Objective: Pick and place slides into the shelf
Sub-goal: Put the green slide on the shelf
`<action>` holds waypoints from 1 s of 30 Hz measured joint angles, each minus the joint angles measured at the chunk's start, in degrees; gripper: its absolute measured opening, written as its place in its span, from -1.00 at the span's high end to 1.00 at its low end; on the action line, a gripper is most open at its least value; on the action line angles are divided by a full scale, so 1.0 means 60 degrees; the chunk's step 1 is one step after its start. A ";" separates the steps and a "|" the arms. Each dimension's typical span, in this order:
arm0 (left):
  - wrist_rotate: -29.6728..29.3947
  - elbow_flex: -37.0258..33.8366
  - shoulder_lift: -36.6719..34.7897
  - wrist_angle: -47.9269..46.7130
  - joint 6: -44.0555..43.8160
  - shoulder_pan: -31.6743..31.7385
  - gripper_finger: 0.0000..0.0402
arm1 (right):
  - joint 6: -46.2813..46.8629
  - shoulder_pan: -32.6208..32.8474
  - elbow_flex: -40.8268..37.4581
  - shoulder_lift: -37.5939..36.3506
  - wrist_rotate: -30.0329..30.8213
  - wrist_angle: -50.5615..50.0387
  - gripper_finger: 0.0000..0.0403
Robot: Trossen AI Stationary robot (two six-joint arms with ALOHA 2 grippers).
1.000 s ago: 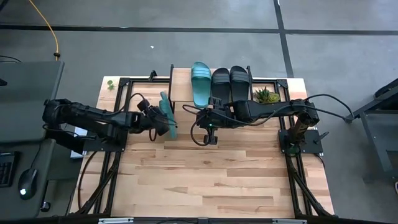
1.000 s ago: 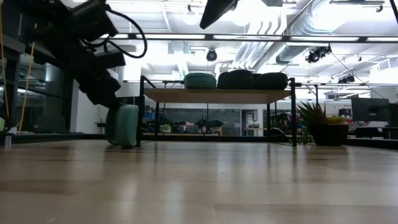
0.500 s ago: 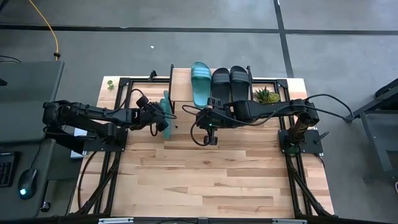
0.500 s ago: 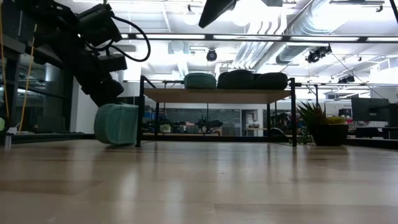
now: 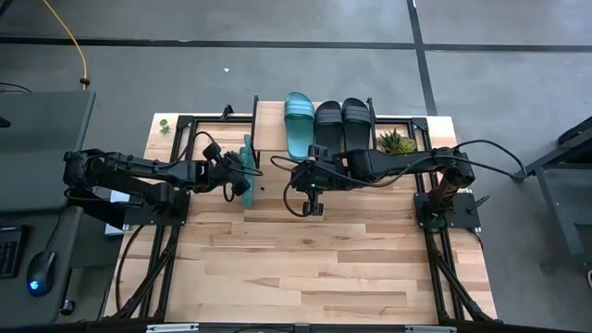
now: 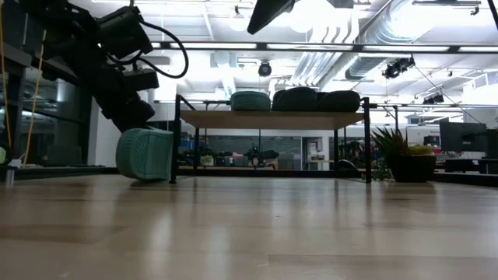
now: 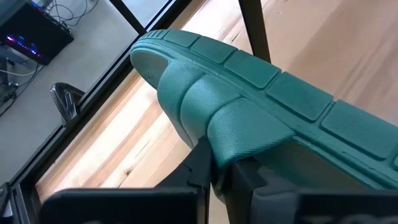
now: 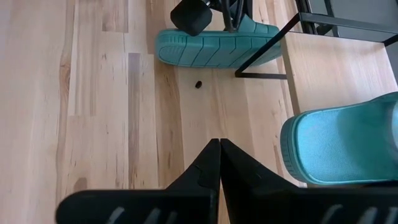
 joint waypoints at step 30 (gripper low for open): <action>-0.2547 0.3132 -0.0007 -0.4927 -0.1492 -0.1940 0.99 | 0.0073 0.0000 -0.0002 0.0000 -0.0084 0.0018 1.00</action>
